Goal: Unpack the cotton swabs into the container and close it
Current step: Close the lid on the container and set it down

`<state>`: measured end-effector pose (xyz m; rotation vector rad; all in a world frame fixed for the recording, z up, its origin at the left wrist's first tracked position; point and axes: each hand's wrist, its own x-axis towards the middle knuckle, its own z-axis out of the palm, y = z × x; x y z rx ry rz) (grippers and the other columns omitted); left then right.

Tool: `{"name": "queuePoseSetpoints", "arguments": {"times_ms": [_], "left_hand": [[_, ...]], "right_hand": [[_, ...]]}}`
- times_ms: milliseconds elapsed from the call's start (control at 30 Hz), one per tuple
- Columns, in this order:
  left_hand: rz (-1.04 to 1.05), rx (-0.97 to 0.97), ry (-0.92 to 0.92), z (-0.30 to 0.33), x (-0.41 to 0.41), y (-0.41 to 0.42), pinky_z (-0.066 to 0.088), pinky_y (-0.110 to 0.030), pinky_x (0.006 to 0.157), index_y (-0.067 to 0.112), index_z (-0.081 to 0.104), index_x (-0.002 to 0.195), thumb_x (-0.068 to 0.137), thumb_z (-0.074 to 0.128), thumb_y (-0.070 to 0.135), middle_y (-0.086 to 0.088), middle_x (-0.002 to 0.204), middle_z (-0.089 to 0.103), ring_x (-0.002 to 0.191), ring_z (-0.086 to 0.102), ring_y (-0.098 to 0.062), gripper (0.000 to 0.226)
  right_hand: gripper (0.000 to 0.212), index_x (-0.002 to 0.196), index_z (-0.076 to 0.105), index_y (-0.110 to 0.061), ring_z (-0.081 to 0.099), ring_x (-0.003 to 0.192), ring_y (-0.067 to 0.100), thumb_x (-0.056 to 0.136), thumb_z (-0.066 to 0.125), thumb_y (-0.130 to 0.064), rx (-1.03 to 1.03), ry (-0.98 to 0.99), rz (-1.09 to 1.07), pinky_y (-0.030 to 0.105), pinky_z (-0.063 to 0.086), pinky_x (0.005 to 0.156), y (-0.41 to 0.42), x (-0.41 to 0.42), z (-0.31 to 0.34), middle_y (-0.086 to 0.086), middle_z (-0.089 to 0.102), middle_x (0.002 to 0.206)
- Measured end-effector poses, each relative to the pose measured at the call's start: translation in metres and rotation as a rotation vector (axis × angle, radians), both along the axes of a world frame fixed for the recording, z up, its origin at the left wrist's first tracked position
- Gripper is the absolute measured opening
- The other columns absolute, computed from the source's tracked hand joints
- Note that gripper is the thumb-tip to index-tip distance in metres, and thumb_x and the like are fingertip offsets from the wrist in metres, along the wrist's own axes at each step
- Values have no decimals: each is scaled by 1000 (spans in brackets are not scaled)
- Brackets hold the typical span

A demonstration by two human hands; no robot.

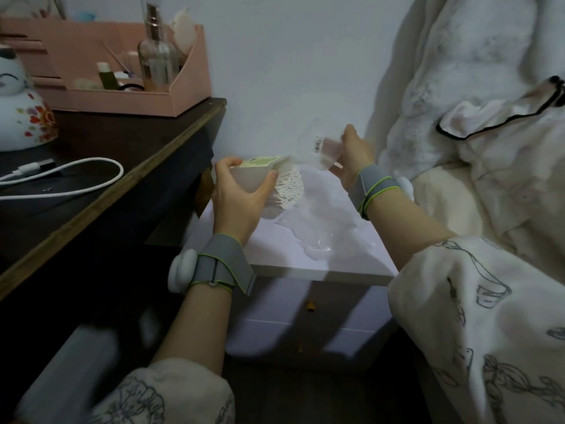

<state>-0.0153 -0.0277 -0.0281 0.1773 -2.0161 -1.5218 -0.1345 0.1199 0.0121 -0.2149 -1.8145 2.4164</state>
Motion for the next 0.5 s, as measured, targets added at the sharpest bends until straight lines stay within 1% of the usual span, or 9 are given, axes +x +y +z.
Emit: {"name": "queuePoseSetpoints", "arguments": {"times_ms": [67, 133, 167, 233, 267, 333, 367, 433, 500], "left_hand": [[2, 18, 3, 4, 6, 7, 42, -11, 81, 13, 42, 123, 78, 73, 29, 0, 114, 48, 102, 52, -14, 57], [5, 43, -4, 6, 8, 14, 38, -8, 77, 14, 42, 126, 79, 72, 32, 2, 112, 46, 100, 50, -13, 59], [4, 59, -9, 8, 10, 17, 37, -8, 79, 14, 42, 127, 79, 71, 33, 2, 112, 45, 100, 49, -12, 60], [-23, 105, -11, 11, 15, 24, 40, -13, 88, 16, 40, 130, 79, 71, 36, 2, 115, 44, 103, 48, -12, 63], [-47, 125, -11, 11, 15, 27, 41, -19, 95, 17, 39, 132, 78, 71, 38, 1, 118, 44, 106, 49, -12, 66], [-97, 138, -20, 9, 15, 32, 41, -30, 105, 19, 36, 136, 73, 72, 48, -3, 129, 45, 116, 49, -16, 78], [-122, 144, -31, 9, 16, 36, 41, -33, 106, 20, 35, 138, 67, 70, 55, -5, 133, 44, 121, 49, -18, 87], [-158, 162, -60, 11, 19, 43, 40, -35, 107, 21, 33, 140, 55, 65, 66, -5, 138, 42, 124, 47, -19, 101], [-178, 175, -74, 13, 20, 48, 38, -33, 108, 21, 32, 142, 57, 65, 65, -5, 141, 39, 126, 45, -19, 101]], "right_hand": [[27, 80, 50, -14, 58, 77, 23, 94, 42, -35, 14, -18, -78, 35, 52, 62, 7, 6, -1, 4, 57, 88], [34, 71, 45, -15, 57, 73, 22, 94, 41, -39, -12, -33, -126, 37, 52, 65, 14, 16, -4, 1, 56, 79], [35, 71, 45, -15, 57, 69, 20, 94, 41, -40, -36, -38, -115, 34, 53, 61, 17, 22, -6, 0, 55, 75], [36, 73, 48, -14, 56, 58, 16, 95, 39, -42, -94, -42, -58, 22, 48, 44, 22, 34, -13, -1, 54, 71], [35, 75, 50, -14, 57, 52, 14, 95, 39, -41, -122, -48, -27, 19, 45, 40, 24, 40, -18, -1, 55, 70], [34, 76, 52, -13, 59, 42, 10, 96, 38, -37, -151, -61, 32, 21, 48, 42, 23, 48, -27, 0, 59, 66], [34, 75, 51, -13, 59, 42, 9, 97, 37, -34, -146, -57, 53, 22, 48, 45, 24, 51, -31, -1, 60, 63], [36, 73, 50, -14, 58, 52, 13, 99, 35, -32, -139, -44, 56, 25, 47, 51, 26, 57, -34, -1, 59, 60], [37, 73, 52, -15, 57, 64, 18, 99, 34, -35, -156, -41, 62, 30, 49, 61, 26, 59, -35, 0, 61, 66]]}}
